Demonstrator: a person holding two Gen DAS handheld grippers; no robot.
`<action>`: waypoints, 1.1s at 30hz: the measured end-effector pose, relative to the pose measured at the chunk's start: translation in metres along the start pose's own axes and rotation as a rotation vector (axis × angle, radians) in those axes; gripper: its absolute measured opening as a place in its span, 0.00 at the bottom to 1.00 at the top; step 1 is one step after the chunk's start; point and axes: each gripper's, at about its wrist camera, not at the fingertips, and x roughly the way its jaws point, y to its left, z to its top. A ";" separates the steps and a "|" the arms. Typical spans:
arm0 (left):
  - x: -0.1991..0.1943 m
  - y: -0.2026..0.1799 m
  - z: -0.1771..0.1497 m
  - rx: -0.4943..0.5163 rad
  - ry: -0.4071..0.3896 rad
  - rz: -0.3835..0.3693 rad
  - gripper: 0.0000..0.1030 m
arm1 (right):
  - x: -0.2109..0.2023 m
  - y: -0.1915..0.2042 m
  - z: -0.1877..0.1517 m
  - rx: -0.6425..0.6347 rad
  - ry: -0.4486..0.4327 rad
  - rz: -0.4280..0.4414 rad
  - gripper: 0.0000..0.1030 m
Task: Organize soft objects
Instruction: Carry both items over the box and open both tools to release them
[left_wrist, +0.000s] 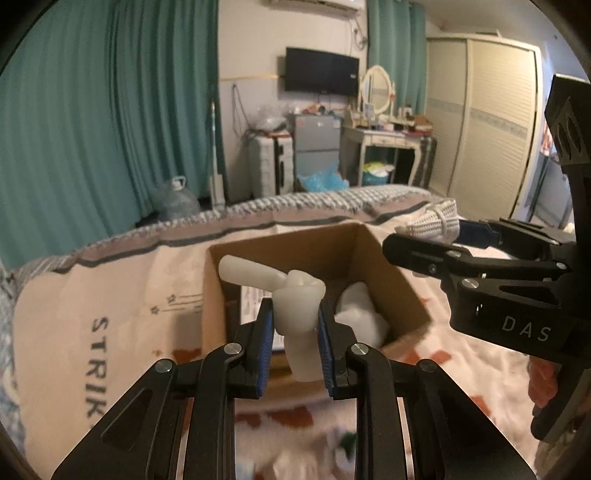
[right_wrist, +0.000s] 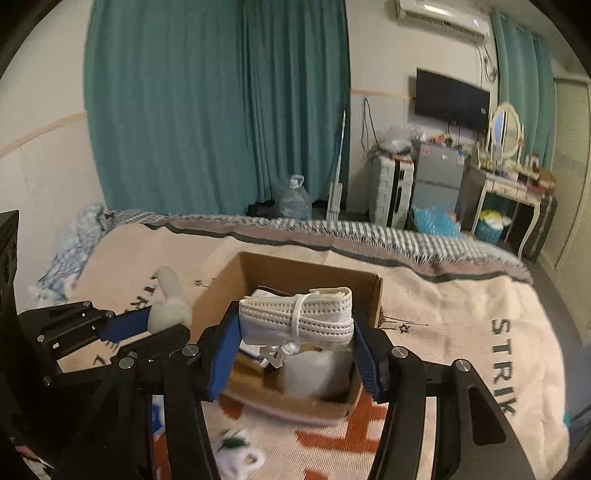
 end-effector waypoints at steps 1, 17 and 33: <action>0.010 0.001 0.001 0.002 0.008 -0.003 0.22 | 0.012 -0.006 0.000 0.009 0.012 0.005 0.54; 0.053 0.002 0.002 0.006 -0.009 0.113 0.76 | 0.075 -0.051 -0.005 0.109 0.042 0.017 0.74; -0.218 -0.038 0.032 0.014 -0.339 0.217 0.90 | -0.187 0.008 0.050 0.015 -0.203 -0.017 0.92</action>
